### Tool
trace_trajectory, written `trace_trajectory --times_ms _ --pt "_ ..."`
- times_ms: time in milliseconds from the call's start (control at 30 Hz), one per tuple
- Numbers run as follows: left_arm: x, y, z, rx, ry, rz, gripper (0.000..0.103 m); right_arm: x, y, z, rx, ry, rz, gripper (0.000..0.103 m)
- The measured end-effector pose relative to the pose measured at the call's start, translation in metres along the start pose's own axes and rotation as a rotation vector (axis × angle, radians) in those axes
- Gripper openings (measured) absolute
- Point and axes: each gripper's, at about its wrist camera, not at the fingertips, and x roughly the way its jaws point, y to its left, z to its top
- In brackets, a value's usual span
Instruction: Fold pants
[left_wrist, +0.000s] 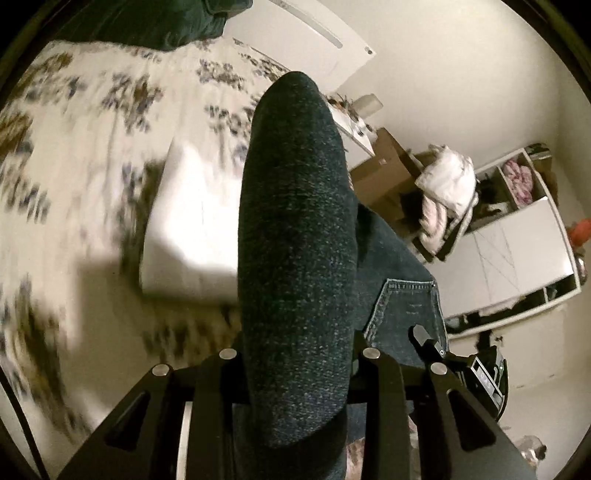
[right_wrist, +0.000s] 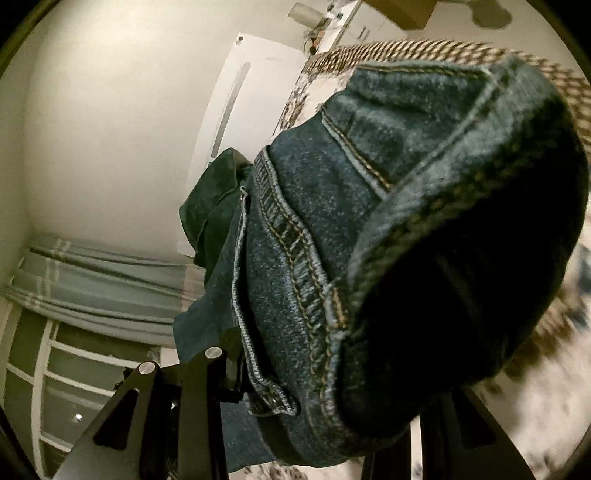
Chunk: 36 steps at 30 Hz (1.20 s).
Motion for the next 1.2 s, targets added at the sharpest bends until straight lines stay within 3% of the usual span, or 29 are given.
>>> trace_trajectory --times_ms 133,200,233,267,300,333,367,400,533,567,600,633,667,800,867,1033,1200 --pt "0.049 0.027 0.062 0.011 0.016 0.015 0.027 0.087 -0.003 0.054 0.010 0.019 0.006 0.040" --pt "0.082 0.057 0.086 -0.008 0.060 0.043 0.047 0.130 -0.016 0.075 0.018 0.063 -0.015 0.045" --pt "0.096 0.073 0.092 -0.020 0.084 0.088 0.053 0.149 -0.028 0.082 0.030 0.095 -0.053 0.047" --pt "0.116 0.101 0.096 -0.058 0.128 0.189 0.060 0.172 -0.050 0.087 0.067 0.148 -0.119 0.051" --pt "0.125 0.119 0.094 -0.089 0.154 0.233 0.060 0.183 -0.062 0.088 0.085 0.182 -0.164 0.051" --pt "0.131 0.134 0.091 -0.119 0.167 0.248 0.063 0.194 -0.077 0.088 0.101 0.215 -0.199 0.051" --pt "0.134 0.152 0.080 -0.166 0.162 0.198 0.073 0.200 -0.089 0.087 0.104 0.237 -0.202 0.051" --pt "0.132 0.158 0.073 -0.184 0.149 0.179 0.082 0.200 -0.092 0.086 0.088 0.240 -0.195 0.051" --pt "0.125 0.156 0.052 -0.142 0.121 0.232 0.083 0.201 -0.081 0.088 0.023 0.287 -0.221 0.058" --pt "0.121 0.148 0.049 -0.118 0.117 0.268 0.083 0.196 -0.075 0.088 0.010 0.307 -0.255 0.065" --pt "0.112 0.135 0.052 -0.078 0.103 0.320 0.082 0.195 -0.062 0.092 -0.027 0.319 -0.301 0.087" --pt "0.106 0.122 0.053 -0.034 0.087 0.367 0.082 0.188 -0.048 0.085 -0.101 0.322 -0.369 0.098" --pt "0.097 0.104 0.048 0.022 0.067 0.415 0.081 0.180 -0.026 0.082 -0.231 0.306 -0.466 0.101" --pt "0.077 0.062 0.033 0.121 0.023 0.544 0.088 0.153 0.028 0.065 -0.586 0.243 -0.742 0.101" --pt "0.067 0.048 0.025 0.124 0.017 0.575 0.096 0.144 0.048 0.056 -0.647 0.215 -0.804 0.101" --pt "0.035 0.013 0.010 0.157 -0.014 0.629 0.096 0.096 0.092 0.039 -0.725 0.152 -0.868 0.101" --pt "-0.010 -0.023 -0.004 0.172 -0.070 0.639 0.096 0.035 0.139 0.016 -0.770 0.099 -0.864 0.101"
